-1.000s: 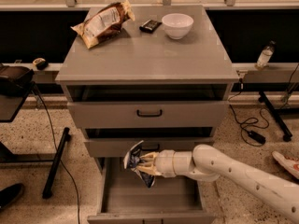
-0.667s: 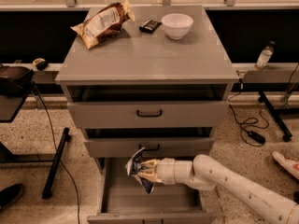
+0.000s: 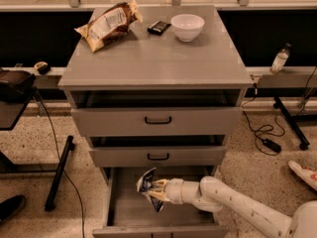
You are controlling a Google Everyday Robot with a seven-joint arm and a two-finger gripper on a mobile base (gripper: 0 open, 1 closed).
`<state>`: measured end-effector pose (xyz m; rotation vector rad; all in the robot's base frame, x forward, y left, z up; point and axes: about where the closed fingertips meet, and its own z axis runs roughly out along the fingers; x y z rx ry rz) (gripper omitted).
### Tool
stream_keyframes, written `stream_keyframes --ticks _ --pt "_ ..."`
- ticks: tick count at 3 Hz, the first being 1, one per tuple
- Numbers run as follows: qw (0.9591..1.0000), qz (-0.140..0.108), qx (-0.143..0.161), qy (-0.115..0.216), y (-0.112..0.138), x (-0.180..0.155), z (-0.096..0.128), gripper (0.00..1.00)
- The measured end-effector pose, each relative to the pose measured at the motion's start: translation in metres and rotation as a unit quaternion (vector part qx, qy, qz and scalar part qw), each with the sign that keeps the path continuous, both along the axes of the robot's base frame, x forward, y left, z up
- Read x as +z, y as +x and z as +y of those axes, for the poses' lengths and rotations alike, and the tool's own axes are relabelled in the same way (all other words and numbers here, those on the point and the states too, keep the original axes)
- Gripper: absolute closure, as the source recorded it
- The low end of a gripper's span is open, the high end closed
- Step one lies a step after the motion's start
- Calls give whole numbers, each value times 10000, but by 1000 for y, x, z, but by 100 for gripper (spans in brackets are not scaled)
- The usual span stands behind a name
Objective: Place blue chip bag into bottom drawer
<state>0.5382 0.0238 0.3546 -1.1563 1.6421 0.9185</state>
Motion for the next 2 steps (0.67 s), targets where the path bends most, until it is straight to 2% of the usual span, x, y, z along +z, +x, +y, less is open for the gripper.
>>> stream_keyframes --ticks 1,2 --pt "9985 146 -519 -122 22 -61 -14 100" --pt "9984 66 -516 -232 33 -82 -13 100"
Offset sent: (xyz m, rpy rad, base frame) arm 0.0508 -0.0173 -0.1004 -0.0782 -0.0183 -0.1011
